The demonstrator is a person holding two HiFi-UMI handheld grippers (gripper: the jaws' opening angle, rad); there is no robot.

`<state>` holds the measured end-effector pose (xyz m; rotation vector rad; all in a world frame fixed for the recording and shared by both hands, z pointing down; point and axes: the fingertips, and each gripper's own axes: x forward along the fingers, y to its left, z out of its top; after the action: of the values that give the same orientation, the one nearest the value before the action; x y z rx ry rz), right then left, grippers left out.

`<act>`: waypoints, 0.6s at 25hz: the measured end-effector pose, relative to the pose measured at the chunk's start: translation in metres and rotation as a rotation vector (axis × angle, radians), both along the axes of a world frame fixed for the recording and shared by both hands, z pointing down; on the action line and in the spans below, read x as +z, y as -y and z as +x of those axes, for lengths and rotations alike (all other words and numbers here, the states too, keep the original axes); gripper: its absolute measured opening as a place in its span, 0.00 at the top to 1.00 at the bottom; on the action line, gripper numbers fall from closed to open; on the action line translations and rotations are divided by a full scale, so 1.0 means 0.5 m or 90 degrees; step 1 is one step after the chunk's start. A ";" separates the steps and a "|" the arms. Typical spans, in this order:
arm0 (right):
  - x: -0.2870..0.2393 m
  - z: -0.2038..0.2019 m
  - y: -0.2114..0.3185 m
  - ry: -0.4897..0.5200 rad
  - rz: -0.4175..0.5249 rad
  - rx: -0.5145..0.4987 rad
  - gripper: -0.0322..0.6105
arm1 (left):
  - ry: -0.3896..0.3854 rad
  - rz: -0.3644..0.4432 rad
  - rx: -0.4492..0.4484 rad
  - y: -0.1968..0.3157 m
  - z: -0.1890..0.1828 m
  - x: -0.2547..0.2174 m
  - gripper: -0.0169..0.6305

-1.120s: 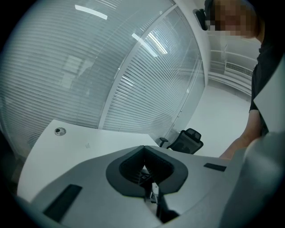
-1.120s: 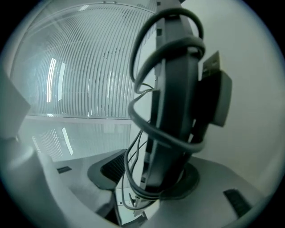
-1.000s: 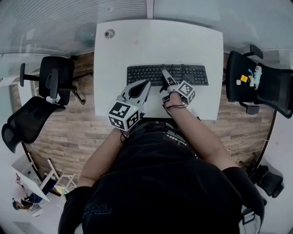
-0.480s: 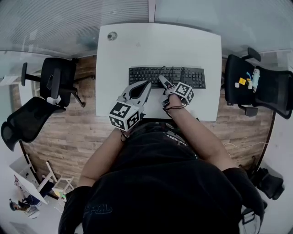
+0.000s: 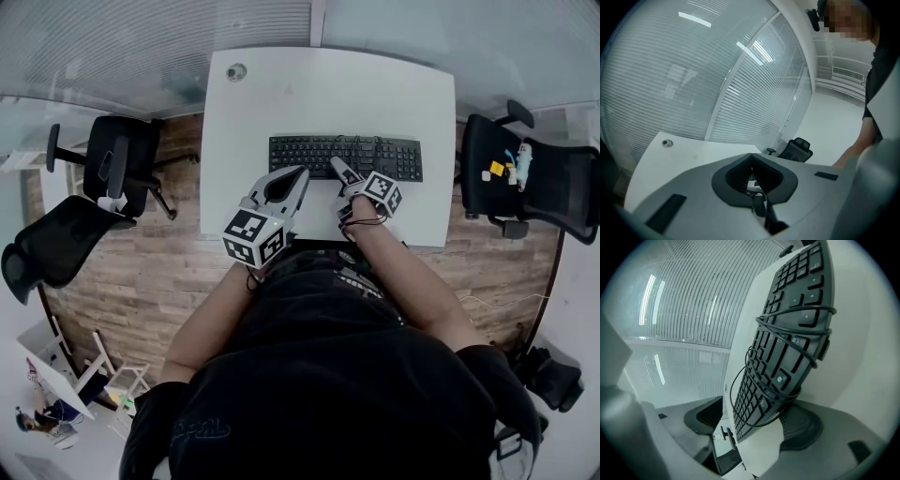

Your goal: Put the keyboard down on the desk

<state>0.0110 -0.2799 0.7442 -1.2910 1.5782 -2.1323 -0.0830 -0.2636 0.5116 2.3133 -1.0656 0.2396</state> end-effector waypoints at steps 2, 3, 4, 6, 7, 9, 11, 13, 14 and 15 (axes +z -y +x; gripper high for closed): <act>0.004 0.002 -0.008 -0.001 -0.001 0.002 0.40 | 0.000 0.004 0.001 -0.005 -0.003 -0.004 0.95; 0.008 0.005 -0.012 -0.002 -0.002 0.005 0.40 | 0.001 0.006 0.002 -0.008 -0.003 -0.005 0.95; 0.012 0.008 -0.017 -0.003 -0.003 0.007 0.40 | 0.001 0.009 0.004 -0.012 -0.003 -0.007 0.95; 0.016 0.011 -0.026 -0.007 0.000 0.010 0.40 | 0.002 0.013 0.009 -0.019 -0.005 -0.010 0.95; 0.015 0.010 -0.030 -0.009 0.002 0.011 0.40 | 0.003 0.014 0.011 -0.023 -0.008 -0.011 0.95; 0.012 0.008 -0.037 -0.011 0.004 0.010 0.40 | 0.004 0.014 0.013 -0.030 -0.013 -0.011 0.95; 0.009 0.009 -0.043 -0.012 0.006 0.011 0.40 | 0.004 0.015 0.014 -0.037 -0.015 -0.013 0.95; 0.007 0.009 -0.047 -0.015 0.010 0.010 0.40 | 0.003 0.017 0.016 -0.043 -0.017 -0.017 0.95; 0.007 0.009 -0.050 -0.017 0.011 0.009 0.40 | 0.001 0.017 0.016 -0.046 -0.019 -0.019 0.95; 0.008 0.010 -0.054 -0.020 0.011 0.009 0.40 | -0.001 0.018 0.016 -0.051 -0.021 -0.021 0.95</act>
<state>0.0159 -0.2529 0.7482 -1.3322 1.5912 -2.0948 -0.0936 -0.2382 0.5009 2.3523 -1.0452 0.2334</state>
